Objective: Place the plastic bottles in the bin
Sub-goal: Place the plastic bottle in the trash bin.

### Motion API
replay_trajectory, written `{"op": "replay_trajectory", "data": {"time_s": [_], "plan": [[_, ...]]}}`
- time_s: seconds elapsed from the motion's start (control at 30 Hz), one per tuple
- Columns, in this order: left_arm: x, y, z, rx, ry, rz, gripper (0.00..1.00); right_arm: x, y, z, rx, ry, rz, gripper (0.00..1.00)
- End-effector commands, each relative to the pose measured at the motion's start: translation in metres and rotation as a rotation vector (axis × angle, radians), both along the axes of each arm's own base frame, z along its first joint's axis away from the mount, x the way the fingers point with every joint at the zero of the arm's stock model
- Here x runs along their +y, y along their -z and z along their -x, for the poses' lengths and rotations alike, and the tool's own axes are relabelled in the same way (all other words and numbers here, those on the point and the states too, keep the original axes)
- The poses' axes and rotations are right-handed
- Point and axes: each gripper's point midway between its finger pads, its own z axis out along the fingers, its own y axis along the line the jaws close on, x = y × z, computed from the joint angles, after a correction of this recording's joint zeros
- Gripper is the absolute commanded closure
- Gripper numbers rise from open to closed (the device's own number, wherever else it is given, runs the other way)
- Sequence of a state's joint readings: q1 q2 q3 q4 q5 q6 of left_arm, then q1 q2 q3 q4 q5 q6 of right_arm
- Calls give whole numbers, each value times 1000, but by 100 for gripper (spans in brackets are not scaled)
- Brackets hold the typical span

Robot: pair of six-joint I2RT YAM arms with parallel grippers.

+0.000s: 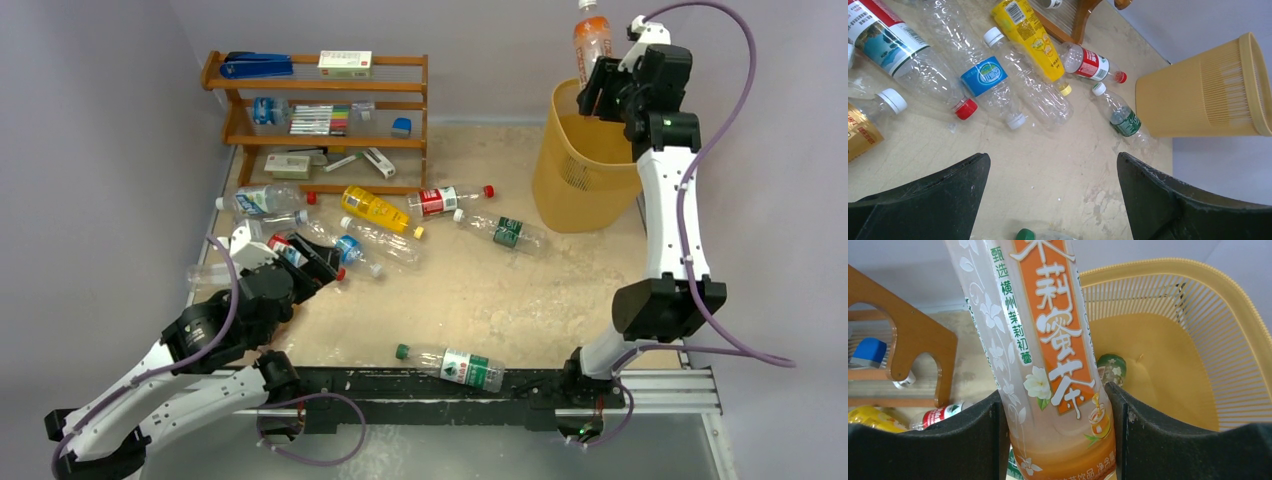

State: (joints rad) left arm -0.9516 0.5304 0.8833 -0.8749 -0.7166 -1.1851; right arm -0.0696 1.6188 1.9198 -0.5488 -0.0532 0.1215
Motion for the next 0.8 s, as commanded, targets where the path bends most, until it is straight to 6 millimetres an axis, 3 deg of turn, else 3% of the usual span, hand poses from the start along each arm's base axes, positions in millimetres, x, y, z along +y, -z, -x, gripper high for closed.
{"op": "replay_trajectory", "data": {"time_s": [0.0,0.2,0.47,0.6,0.77], "plan": [[-14,-4,-5,-12,32,5,1,-7,-7,0,-21,-12,-60,44],[-24,2,-7,3,61,2,1,-19,6,6,-7,23,-83,34],[-28,9,-6,18,77,-3,1,-24,5,6,-1,39,-89,10],[-30,10,-7,22,83,-9,1,-21,-6,12,-20,34,-93,4],[-45,20,-8,51,135,-49,1,-7,-28,34,-88,-14,-117,2]]}}
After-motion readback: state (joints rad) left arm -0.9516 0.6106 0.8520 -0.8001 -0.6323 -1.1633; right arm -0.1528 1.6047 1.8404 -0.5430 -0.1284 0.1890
